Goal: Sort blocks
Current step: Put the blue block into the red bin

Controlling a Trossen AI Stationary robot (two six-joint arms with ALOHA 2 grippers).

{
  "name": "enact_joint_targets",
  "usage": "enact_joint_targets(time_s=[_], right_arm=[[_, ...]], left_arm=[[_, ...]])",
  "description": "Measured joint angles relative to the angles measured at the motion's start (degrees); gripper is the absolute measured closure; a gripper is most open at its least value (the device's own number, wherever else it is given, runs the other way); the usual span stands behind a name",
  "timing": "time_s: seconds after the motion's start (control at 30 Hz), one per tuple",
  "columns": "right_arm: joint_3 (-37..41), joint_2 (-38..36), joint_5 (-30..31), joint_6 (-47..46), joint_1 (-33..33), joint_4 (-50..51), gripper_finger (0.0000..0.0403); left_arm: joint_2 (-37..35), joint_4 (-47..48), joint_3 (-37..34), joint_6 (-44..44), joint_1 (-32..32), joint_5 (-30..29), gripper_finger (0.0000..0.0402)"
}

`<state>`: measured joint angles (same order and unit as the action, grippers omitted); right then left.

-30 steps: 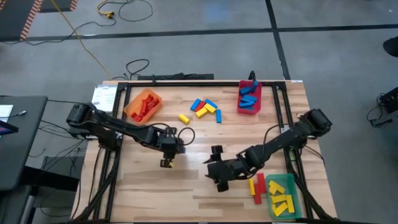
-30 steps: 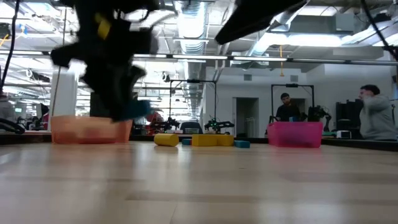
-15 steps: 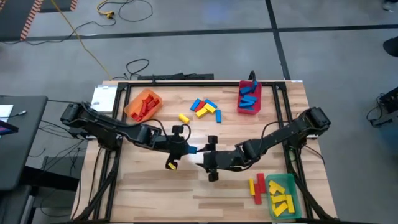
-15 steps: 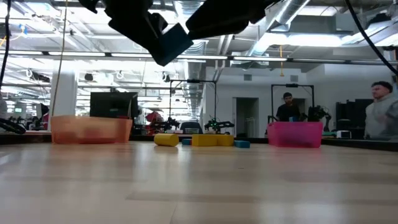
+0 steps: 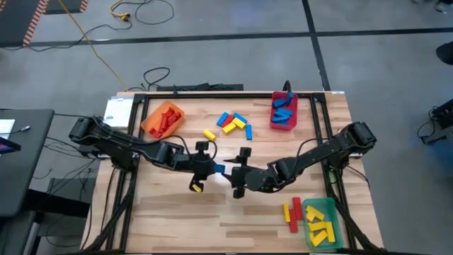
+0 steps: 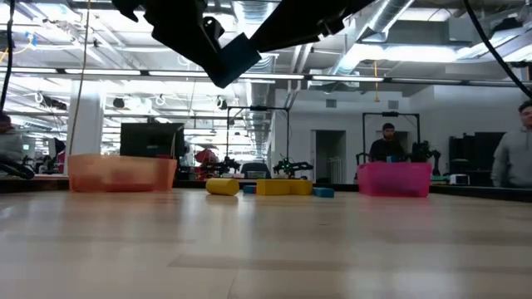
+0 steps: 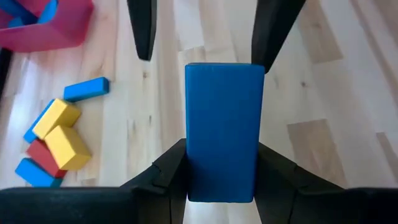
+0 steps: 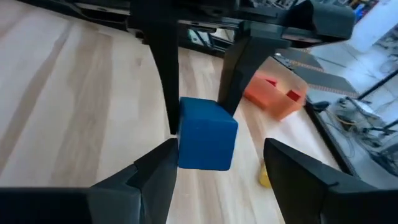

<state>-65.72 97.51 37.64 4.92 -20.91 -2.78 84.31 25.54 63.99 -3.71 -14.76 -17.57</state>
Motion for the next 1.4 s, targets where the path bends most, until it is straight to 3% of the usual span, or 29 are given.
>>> enact_joint_targets(time_s=[0.13, 0.3, 0.5, 0.87, 1.07, 1.23, 1.4], right_arm=[[-0.02, -0.02, -0.19, -0.17, 0.55, 0.01, 0.0148], [-0.02, 0.02, -7.65, -2.41, 1.99, -0.53, 0.0148], [-0.02, 0.02, -8.05, -2.93, 2.34, -1.32, 0.0152], [-0.06, 0.02, -8.17, -1.20, 1.90, -2.16, 0.0269], [-0.11, 0.02, -8.14, -0.79, 1.90, -1.94, 0.0284], [-0.13, -0.04, -7.79, -0.76, 2.50, 2.36, 0.0282], [-0.11, -1.84, -6.57, -4.82, 4.35, 13.22, 0.0282]], left_arm=[[0.00, -0.14, 0.00, 0.09, 0.09, -0.16, 0.0270], [0.00, -2.00, 0.00, -0.60, 0.04, -0.17, 0.0270], [0.00, -5.51, 0.00, -2.02, 0.04, 0.45, 0.0270], [0.00, -3.86, 0.00, -1.50, 0.04, 0.34, 0.0270], [0.02, -3.96, 0.00, -1.11, 0.02, 0.03, 0.0259], [-0.09, -3.59, 0.00, 0.92, -0.02, -3.18, 0.0230], [-1.39, 1.74, 0.02, 3.27, 0.17, -8.38, 0.0199]])
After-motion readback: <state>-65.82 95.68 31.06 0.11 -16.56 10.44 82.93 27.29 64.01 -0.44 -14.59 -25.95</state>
